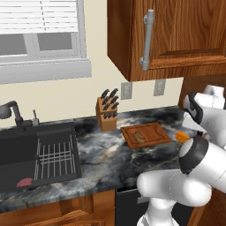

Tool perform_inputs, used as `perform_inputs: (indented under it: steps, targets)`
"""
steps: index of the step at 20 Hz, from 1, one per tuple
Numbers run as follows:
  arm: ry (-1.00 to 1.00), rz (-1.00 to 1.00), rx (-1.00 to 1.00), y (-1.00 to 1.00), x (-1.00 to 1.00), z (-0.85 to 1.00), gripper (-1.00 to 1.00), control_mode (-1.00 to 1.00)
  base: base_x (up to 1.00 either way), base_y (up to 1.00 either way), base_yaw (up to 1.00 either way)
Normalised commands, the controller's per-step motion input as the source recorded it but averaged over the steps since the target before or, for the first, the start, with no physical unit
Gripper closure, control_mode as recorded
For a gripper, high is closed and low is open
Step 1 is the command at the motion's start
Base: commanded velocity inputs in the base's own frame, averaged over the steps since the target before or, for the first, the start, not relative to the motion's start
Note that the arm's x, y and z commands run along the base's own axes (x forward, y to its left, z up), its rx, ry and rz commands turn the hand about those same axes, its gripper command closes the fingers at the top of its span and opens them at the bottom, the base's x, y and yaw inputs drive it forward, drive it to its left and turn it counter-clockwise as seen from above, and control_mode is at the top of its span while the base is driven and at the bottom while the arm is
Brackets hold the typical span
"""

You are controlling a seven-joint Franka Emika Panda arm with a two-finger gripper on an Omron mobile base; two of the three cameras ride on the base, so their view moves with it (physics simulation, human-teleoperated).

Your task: Retrieve the reheated potato from the microwave, then place the potato, cheese, and condiment on the cutting board.

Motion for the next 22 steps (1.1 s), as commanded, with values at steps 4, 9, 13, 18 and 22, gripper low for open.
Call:
perform_inputs:
  steps: [4, 9, 13, 18, 22]
  targets:
    - [0.00, 0.04, 0.00, 0.47, 0.01, 0.29, 1.00, -1.00, 0.00, 0.00, 0.00]
    - [-0.07, 0.03, -0.01, 0.51, 0.13, 0.11, 1.00, -1.00, 0.00, 0.00, 0.00]
    - [-0.09, 0.02, 0.00, 0.42, 0.18, 0.00, 1.00, -1.00, 0.00, 0.00, 0.00]
    - [-0.13, 0.05, 0.00, 0.39, 0.20, 0.00, 1.00, -1.00, 0.00, 0.00, 0.00]
    - [-0.10, 0.10, 0.00, 0.29, 0.21, 0.00, 1.00, -1.00, 0.00, 0.00, 0.00]
